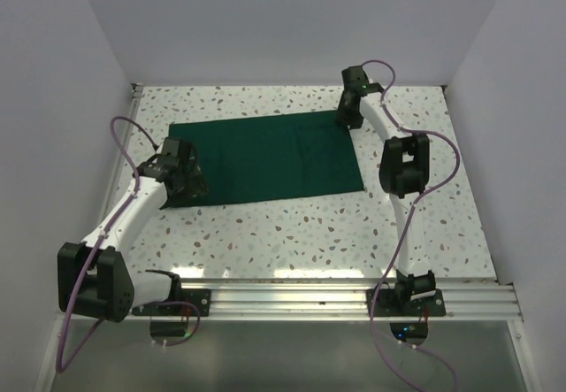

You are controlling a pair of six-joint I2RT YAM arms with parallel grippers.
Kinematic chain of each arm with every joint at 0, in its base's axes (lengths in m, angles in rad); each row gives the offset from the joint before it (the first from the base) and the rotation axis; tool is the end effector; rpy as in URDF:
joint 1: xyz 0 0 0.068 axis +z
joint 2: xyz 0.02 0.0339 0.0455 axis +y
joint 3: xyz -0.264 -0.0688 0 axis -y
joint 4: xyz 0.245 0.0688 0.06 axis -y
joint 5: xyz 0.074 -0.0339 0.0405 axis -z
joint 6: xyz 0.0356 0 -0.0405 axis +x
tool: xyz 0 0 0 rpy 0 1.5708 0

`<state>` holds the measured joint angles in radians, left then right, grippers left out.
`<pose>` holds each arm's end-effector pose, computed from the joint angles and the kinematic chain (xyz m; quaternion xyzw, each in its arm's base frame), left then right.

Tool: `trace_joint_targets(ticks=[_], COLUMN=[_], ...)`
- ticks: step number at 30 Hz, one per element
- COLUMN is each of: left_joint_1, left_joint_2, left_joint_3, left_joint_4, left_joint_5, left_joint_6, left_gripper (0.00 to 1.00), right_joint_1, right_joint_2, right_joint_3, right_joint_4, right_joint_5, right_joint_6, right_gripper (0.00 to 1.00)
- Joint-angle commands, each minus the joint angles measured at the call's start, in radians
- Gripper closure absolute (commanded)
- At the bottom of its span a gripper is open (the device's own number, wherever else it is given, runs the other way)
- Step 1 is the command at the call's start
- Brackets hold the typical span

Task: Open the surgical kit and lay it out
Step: Open the surgical kit at the center of the board.

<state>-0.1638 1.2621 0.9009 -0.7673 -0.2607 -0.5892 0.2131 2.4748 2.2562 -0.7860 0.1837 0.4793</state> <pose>0.2349 -0.0295 0.2366 -0.2321 0.9396 0.0380 0.2489 0.5273 0.1074 0.1902 0.1523 0.9443 0.0115 0.2915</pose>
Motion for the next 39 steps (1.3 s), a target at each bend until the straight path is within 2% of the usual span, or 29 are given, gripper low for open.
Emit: trace_joint_targets(ticks=[1, 15, 19, 23, 39], left_joint_1=[0.004, 0.004, 0.004, 0.004, 0.004], left_joint_2=[-0.030, -0.035, -0.033, -0.035, -0.032], left_joint_3=[-0.003, -0.007, -0.005, -0.008, -0.013], left_joint_4=[-0.010, -0.015, -0.015, -0.013, -0.013], left_joint_5=[-0.002, -0.015, -0.018, -0.021, -0.028], left_joint_6=[0.011, 0.005, 0.003, 0.002, -0.001], left_gripper=[0.14, 0.14, 0.14, 0.14, 0.14], right_joint_1=[0.012, 0.019, 0.025, 0.031, 0.029], right_joint_2=[-0.070, -0.043, -0.030, -0.028, -0.013], right_joint_3=[-0.001, 0.034, 0.048, 0.045, 0.020], right_joint_4=[-0.019, -0.006, -0.006, 0.002, -0.010], right_joint_5=[-0.015, -0.027, -0.030, -0.033, 0.028], right_joint_6=[0.005, 0.013, 0.012, 0.021, -0.013], right_gripper=[0.56, 0.58, 0.70, 0.76, 0.77])
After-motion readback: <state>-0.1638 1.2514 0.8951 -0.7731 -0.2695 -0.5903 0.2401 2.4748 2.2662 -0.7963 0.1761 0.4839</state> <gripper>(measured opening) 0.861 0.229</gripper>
